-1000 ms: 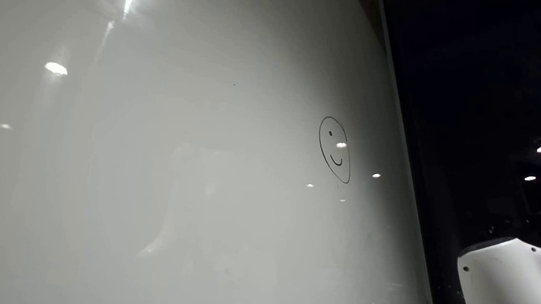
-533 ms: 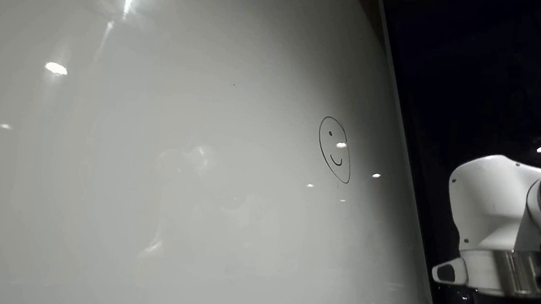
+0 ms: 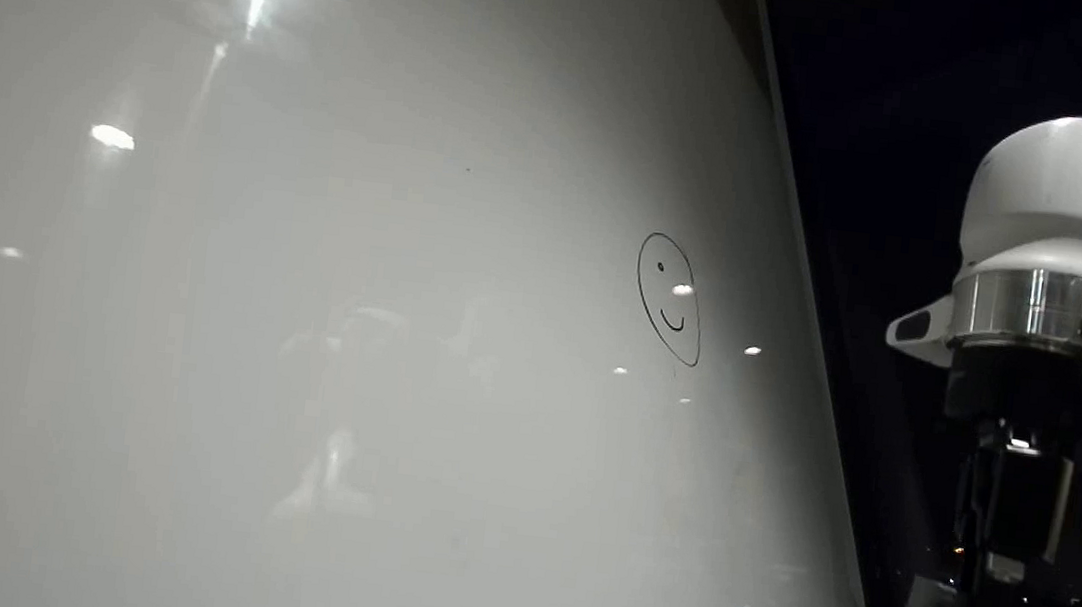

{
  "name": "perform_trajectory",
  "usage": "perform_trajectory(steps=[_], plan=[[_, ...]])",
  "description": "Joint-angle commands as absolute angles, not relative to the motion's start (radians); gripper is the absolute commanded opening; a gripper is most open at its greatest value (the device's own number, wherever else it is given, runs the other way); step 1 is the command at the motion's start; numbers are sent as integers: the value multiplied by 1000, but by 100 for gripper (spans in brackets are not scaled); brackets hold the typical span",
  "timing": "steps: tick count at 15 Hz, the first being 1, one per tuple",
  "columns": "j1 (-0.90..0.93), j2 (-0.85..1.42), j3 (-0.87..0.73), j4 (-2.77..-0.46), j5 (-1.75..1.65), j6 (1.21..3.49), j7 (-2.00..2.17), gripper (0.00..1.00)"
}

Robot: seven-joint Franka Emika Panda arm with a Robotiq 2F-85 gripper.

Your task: Use the duster to erase the drawing on the whiteboard

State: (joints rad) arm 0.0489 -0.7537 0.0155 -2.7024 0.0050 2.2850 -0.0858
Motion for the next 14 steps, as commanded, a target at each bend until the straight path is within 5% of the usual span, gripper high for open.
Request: perform_trajectory(steps=[1,14], plan=[[76,-764,26,-2621,30,2309,-52,29],[34,-586,65,-2322,-10,2460,47,29]])
